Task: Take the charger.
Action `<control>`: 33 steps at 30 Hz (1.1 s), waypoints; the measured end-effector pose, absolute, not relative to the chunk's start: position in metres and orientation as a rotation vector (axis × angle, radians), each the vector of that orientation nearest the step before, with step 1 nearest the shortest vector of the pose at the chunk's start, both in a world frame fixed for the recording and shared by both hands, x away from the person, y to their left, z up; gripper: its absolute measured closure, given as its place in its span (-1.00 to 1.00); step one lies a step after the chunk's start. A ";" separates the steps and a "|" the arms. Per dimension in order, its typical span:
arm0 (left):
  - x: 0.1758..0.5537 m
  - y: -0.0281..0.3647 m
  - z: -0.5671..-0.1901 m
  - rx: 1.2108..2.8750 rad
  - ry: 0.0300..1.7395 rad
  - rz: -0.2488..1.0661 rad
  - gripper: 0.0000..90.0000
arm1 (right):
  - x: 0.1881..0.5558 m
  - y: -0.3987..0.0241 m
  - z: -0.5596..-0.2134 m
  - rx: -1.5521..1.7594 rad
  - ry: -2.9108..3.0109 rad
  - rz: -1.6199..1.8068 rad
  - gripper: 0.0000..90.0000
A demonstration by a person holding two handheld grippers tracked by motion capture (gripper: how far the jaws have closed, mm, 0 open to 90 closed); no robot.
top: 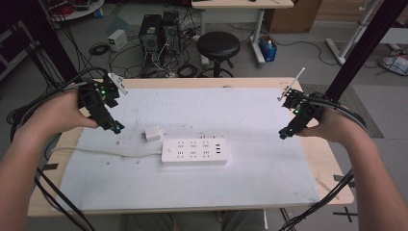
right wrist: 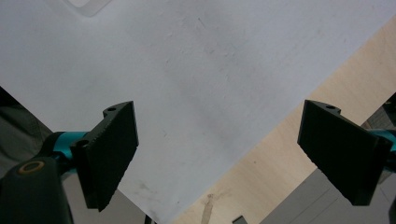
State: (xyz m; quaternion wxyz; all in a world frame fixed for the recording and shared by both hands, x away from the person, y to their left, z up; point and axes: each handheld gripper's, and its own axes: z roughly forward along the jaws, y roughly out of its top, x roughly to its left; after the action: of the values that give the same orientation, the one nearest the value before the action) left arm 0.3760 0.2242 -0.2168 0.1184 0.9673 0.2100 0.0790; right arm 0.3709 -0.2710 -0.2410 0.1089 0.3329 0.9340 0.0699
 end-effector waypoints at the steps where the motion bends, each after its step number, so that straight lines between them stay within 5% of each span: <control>1: 0.377 0.224 -0.217 2.829 0.615 0.231 -0.69 | 0.371 -0.271 -0.241 0.984 2.746 0.204 -0.74; 19: 0.408 0.206 -0.255 2.818 0.514 0.208 -0.69 | 0.375 -0.275 -0.256 0.957 2.772 0.241 -0.74; 33: 0.447 0.176 -0.338 2.961 0.437 0.154 -0.69 | 0.376 -0.275 -0.269 0.933 2.784 0.252 -0.74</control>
State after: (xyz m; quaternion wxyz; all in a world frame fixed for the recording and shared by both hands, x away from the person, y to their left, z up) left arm 0.4465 0.1764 -0.3378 0.0722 0.9854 0.1453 0.0512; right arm 0.3764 -0.2753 -0.2688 0.0971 0.3151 0.9402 0.0852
